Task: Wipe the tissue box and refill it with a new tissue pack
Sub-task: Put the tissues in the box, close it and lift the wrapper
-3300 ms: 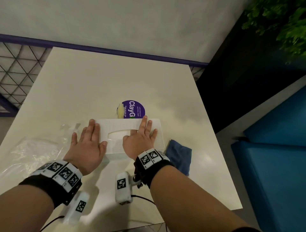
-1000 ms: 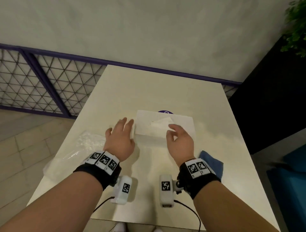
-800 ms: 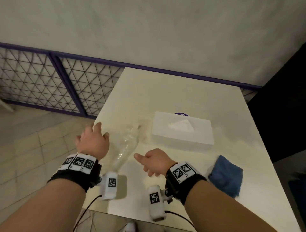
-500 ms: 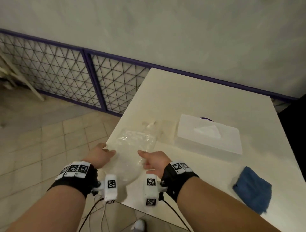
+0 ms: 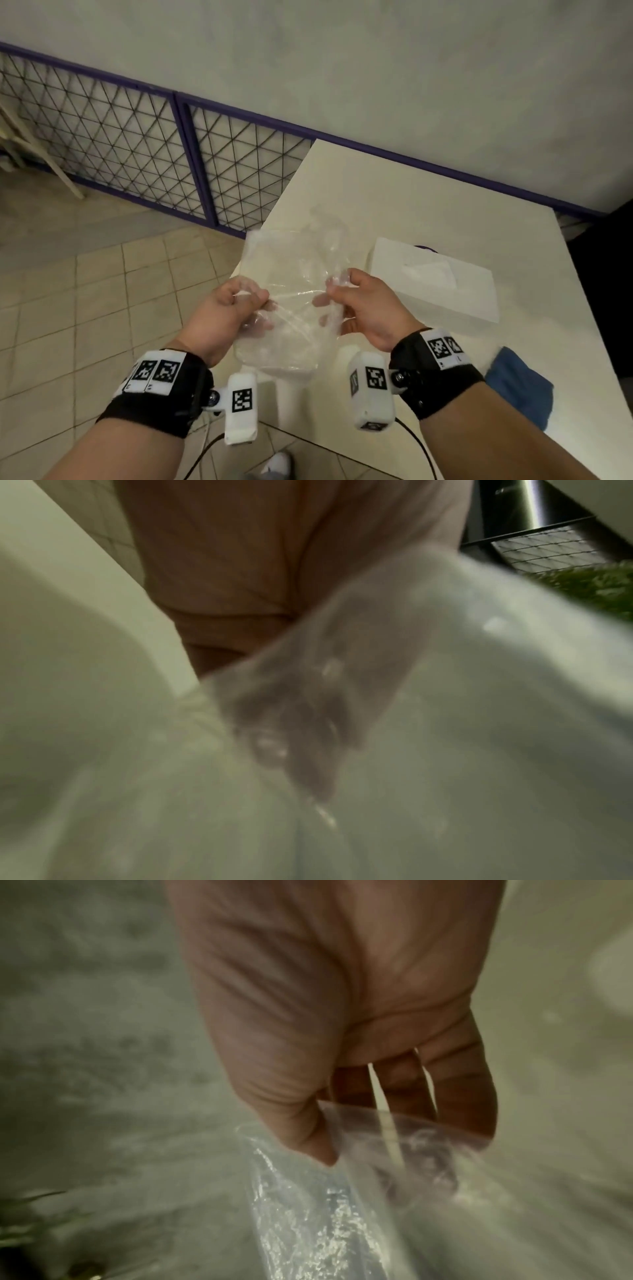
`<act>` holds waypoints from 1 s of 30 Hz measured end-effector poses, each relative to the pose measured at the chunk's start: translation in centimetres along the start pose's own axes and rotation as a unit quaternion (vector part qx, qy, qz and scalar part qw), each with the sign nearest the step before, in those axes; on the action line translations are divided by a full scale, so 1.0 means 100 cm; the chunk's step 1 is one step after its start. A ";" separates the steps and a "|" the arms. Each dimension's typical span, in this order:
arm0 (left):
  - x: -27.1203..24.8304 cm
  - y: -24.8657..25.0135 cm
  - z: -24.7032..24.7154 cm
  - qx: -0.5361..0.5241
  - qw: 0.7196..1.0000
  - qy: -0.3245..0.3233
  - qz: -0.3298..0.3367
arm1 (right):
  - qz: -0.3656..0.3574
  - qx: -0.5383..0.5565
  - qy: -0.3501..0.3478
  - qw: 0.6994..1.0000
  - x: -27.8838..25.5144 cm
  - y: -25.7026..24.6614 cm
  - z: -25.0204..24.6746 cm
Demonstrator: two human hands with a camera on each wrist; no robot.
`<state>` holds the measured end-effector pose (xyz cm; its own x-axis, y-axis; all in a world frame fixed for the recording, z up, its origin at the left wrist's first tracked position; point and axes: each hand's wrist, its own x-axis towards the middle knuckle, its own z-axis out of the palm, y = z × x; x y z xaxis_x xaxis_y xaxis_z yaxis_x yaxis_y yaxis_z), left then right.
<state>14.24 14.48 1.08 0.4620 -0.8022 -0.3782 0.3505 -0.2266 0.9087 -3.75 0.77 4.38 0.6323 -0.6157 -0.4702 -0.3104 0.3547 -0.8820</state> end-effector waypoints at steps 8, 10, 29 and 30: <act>0.013 0.029 0.073 -0.016 0.994 -0.106 0.012 | -0.081 0.083 0.085 0.990 -0.041 -0.017 -0.063; 0.019 0.031 0.094 -0.055 0.991 -0.122 -0.015 | -0.077 0.127 0.105 0.983 -0.046 -0.016 -0.077; 0.031 0.013 0.165 -0.152 0.971 -0.146 -0.109 | -0.021 0.137 0.208 0.968 -0.080 0.002 -0.135; 0.030 0.013 0.163 -0.158 0.965 -0.164 -0.128 | -0.030 0.134 0.217 0.967 -0.078 0.002 -0.134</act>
<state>2.75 2.78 3.99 0.0626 -0.8855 -0.4604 0.6741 -0.3027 0.6738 -18.25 -3.82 7.40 0.2687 -0.8575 -0.4387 -0.0507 0.4423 -0.8954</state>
